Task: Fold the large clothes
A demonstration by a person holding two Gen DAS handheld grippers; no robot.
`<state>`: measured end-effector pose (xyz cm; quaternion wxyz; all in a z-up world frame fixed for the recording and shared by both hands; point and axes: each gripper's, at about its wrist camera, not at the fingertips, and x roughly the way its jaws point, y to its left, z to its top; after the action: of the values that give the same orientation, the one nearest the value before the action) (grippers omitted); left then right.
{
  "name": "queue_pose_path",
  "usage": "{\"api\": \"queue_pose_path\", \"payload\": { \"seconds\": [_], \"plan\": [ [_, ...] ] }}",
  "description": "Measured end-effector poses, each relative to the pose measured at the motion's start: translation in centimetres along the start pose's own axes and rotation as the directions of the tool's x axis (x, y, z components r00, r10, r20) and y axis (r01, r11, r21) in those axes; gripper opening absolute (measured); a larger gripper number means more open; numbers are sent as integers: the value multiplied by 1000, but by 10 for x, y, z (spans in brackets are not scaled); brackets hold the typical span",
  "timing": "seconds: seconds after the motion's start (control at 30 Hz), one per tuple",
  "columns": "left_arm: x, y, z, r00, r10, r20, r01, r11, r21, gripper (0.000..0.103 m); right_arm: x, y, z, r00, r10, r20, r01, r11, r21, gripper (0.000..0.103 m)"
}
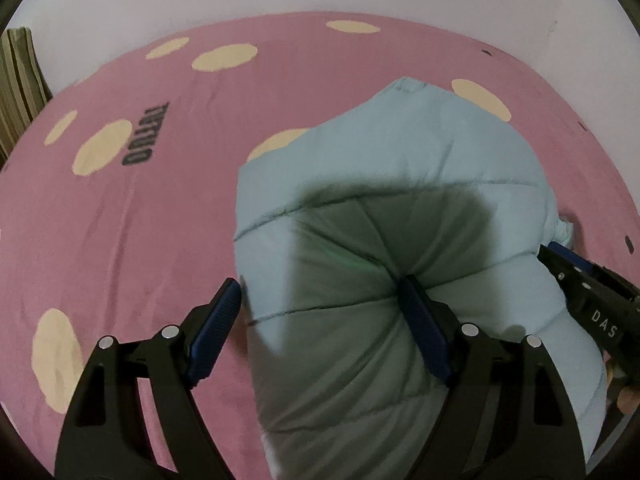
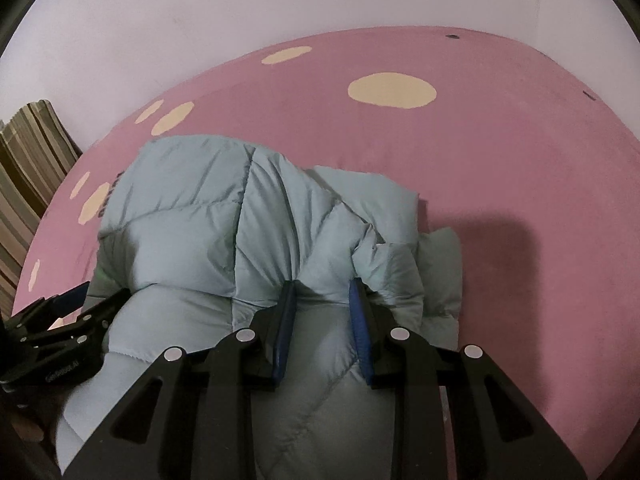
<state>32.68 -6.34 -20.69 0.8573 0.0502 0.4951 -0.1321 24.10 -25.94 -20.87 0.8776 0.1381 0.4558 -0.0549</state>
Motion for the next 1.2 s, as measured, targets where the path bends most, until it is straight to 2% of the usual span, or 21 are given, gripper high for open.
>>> {"api": "queue_pose_path", "payload": {
  "seconds": [0.7, 1.2],
  "plan": [
    [14, -4, -4, 1000, 8, 1, -8, 1000, 24, 83, 4, -2, -3, 1000, -12, 20, 12, 1000, 2, 28],
    [3, 1, -4, 999, -34, 23, 33, 999, 10, 82, -6, 5, 0, 997, -53, 50, 55, 998, -22, 29]
  ]
}}
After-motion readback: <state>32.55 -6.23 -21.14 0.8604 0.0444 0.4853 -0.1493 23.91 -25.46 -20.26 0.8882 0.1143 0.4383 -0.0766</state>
